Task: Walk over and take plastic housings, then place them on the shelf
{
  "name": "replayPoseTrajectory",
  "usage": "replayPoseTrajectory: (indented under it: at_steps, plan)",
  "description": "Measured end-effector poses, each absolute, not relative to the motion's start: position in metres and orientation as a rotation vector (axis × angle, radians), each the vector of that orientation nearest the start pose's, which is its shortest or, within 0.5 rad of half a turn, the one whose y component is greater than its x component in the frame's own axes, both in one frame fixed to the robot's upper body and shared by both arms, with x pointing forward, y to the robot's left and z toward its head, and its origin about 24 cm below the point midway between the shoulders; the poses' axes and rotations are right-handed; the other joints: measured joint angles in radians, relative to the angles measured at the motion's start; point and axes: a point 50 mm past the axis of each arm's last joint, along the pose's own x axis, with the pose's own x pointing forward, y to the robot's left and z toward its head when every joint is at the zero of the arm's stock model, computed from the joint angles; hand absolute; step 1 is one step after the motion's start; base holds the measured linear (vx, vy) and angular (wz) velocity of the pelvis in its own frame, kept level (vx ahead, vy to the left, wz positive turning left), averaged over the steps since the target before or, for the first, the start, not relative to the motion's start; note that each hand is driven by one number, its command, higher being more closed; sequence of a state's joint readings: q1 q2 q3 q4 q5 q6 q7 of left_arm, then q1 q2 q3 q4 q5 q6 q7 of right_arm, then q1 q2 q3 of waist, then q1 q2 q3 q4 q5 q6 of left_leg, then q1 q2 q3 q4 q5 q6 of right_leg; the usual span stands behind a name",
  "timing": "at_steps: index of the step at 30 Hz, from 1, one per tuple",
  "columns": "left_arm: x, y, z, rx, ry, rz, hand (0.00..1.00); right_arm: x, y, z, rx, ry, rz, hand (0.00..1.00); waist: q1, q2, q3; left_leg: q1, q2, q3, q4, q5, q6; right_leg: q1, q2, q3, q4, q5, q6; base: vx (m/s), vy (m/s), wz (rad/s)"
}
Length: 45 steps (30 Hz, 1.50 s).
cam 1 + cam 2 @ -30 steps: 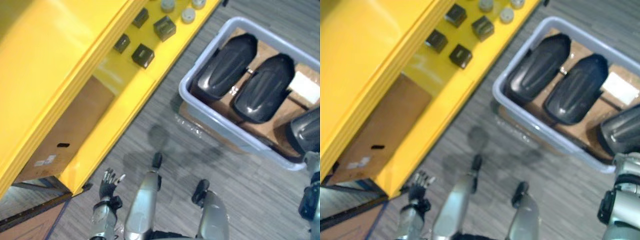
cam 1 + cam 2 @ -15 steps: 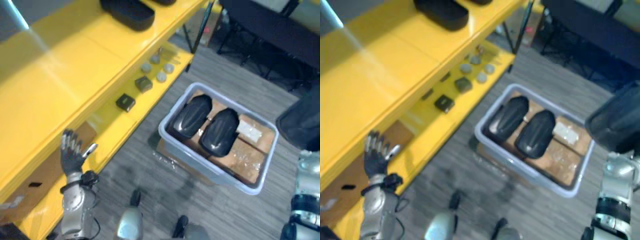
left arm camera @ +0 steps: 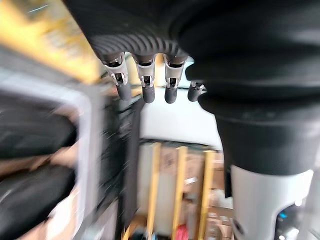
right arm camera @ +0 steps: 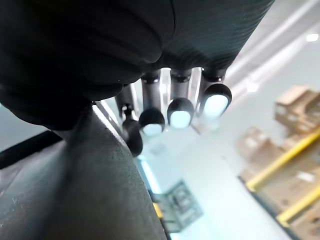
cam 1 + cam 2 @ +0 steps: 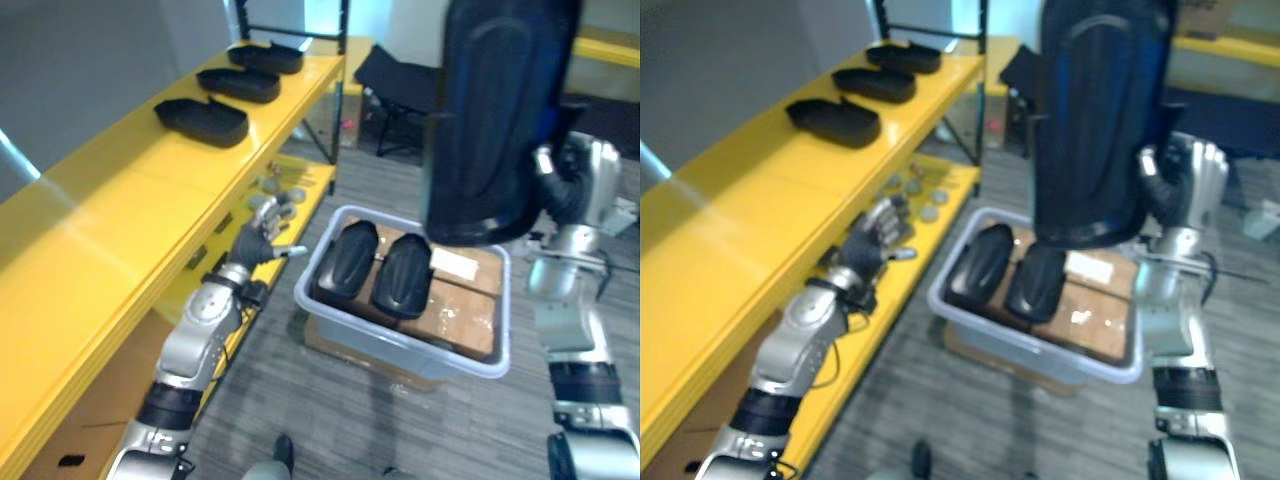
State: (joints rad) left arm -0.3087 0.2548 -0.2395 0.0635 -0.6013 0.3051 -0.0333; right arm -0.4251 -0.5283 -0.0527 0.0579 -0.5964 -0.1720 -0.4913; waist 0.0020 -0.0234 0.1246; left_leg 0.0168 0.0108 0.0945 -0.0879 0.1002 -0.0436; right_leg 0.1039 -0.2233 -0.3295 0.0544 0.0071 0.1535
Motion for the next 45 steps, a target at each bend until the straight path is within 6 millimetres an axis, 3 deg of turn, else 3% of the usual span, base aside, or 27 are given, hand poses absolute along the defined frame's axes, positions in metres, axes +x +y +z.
replayPoseTrajectory:
  at_steps: [3, 7, 10, 15, 19, 27, 35, 45]
  plan:
    - [0.289, 0.095, 0.051, -0.337, 0.272, -0.419, 0.00, 0.304, -0.211, 0.204, -1.006, -0.803, -0.434, 1.00, 0.006, 0.003, -0.007, -0.006, 0.013, -0.001, -0.002, 0.005, -0.004, 0.003, 0.015, 0.002, -0.021, 0.007, -0.010, -0.07, -0.026, -0.02]
    - [0.283, 0.098, 0.031, -0.363, 0.321, -0.369, 0.00, 0.308, -0.207, 0.194, -1.037, -0.769, -0.383, 1.00, 0.011, 0.000, -0.020, -0.018, 0.037, -0.003, -0.002, 0.014, -0.012, 0.004, 0.038, 0.001, -0.050, 0.013, -0.023, -0.10, -0.047, -0.02]
    - [0.281, 0.099, 0.028, -0.368, 0.322, -0.362, 0.00, 0.311, -0.209, 0.189, -1.055, -0.741, -0.382, 1.00, 0.010, -0.001, -0.022, -0.019, 0.050, -0.001, -0.002, 0.021, -0.019, 0.003, 0.051, -0.002, -0.052, 0.012, -0.031, -0.09, -0.035, -0.03]
    - [0.279, 0.091, 0.031, -0.383, 0.270, -0.375, 0.00, 0.311, -0.211, 0.175, -1.099, -0.691, -0.353, 1.00, 0.009, -0.023, -0.050, -0.030, 0.050, 0.000, -0.002, 0.025, -0.022, 0.003, 0.054, -0.006, -0.075, 0.022, -0.031, -0.03, -0.011, -0.01]
    - [0.283, 0.098, 0.041, -0.395, 0.180, -0.311, 0.00, 0.312, -0.211, 0.155, -1.135, -0.614, -0.315, 1.00, 0.010, -0.049, -0.068, -0.035, 0.044, -0.005, -0.001, 0.034, -0.021, 0.006, 0.050, -0.015, -0.083, 0.030, -0.031, 0.02, 0.007, 0.06]
    - [0.288, 0.110, 0.074, -0.441, 0.014, -0.265, 0.00, 0.313, -0.204, 0.128, -1.170, -0.540, -0.224, 1.00, 0.008, -0.042, -0.068, -0.019, 0.038, -0.032, -0.002, 0.037, -0.020, 0.020, 0.048, -0.025, -0.045, 0.009, -0.034, -0.03, 0.001, 0.09]
    - [0.286, 0.101, 0.074, -0.458, 0.020, -0.290, 0.00, 0.309, -0.191, 0.115, -1.174, -0.536, -0.126, 1.00, 0.006, -0.035, -0.069, -0.020, 0.043, -0.026, -0.002, 0.040, -0.018, 0.019, 0.049, -0.022, -0.061, 0.003, -0.030, -0.05, -0.004, -0.01]
    - [0.273, 0.067, 0.058, -0.417, 0.130, -0.467, 0.00, 0.309, -0.173, 0.108, -1.143, -0.543, -0.073, 1.00, 0.022, -0.035, -0.069, -0.033, 0.039, -0.033, -0.002, 0.049, -0.019, 0.022, 0.052, -0.030, -0.069, 0.022, -0.027, 0.05, -0.011, 0.04]
